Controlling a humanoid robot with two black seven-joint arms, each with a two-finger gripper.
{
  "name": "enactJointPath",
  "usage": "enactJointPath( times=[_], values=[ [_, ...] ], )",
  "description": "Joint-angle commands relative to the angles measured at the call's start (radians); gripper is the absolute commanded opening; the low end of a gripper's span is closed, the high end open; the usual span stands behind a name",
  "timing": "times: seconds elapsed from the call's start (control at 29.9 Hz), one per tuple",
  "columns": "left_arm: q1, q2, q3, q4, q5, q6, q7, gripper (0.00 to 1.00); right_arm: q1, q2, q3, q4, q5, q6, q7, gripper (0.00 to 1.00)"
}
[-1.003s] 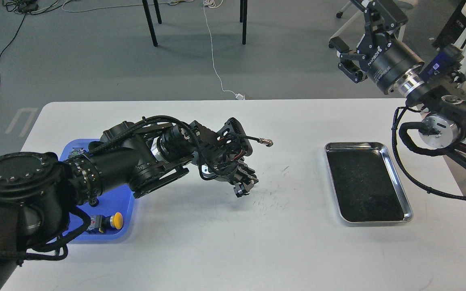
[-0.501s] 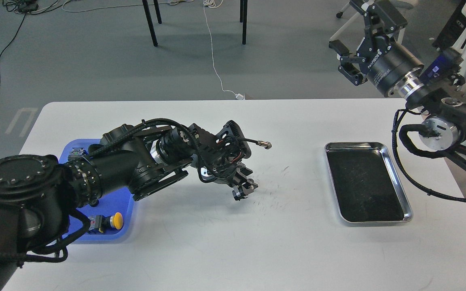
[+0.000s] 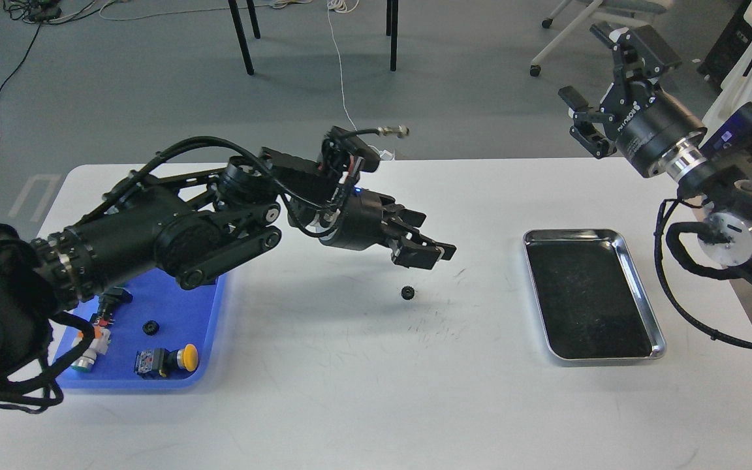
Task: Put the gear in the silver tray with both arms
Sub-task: 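Release the black gear on the table and retract the left arm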
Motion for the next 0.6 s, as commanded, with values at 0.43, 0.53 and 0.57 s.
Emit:
enactJointPath(
  times=[0.43,0.53,0.57],
  values=[
    [0.722,0.122,-0.718,-0.198,-0.652,0.043,0.0,0.98,-0.004,-0.021,-0.076,-0.024,-0.564,0.141,0.0,0.99],
    [0.77,0.116,-0.779,-0.208,-0.747,0.042,0.0,0.98,0.181,-0.014,-0.292,-0.055,-0.736,0.181,0.0,0.99],
    [0.776,0.11,-0.79,-0.21,-0.782,0.043,0.0,0.98,0.263,-0.004,-0.39,-0.066,-0.795,0.184,0.0,0.99]
  ],
)
